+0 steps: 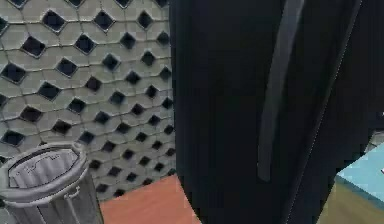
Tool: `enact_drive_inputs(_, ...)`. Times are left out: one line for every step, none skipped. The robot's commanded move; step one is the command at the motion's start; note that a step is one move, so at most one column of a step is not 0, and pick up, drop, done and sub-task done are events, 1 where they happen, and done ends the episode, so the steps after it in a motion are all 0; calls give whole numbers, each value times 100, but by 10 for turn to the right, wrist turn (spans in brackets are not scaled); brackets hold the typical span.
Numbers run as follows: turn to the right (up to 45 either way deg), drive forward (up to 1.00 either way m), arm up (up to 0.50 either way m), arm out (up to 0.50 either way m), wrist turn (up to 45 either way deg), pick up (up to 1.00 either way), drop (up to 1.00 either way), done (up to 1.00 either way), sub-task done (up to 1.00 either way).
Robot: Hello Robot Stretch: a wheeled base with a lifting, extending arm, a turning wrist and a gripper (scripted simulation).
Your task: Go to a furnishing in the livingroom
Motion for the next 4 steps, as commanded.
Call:
enact_drive_inputs(450, 0, 0, 0, 0, 0, 0, 0, 0)
enact_drive_inputs(450, 0, 0, 0, 0, 0, 0, 0, 0)
enact_drive_inputs(330, 0, 0, 0, 0, 0, 0, 0, 0)
enact_drive_inputs(0, 100, 0, 0, 0, 0, 0, 0, 0)
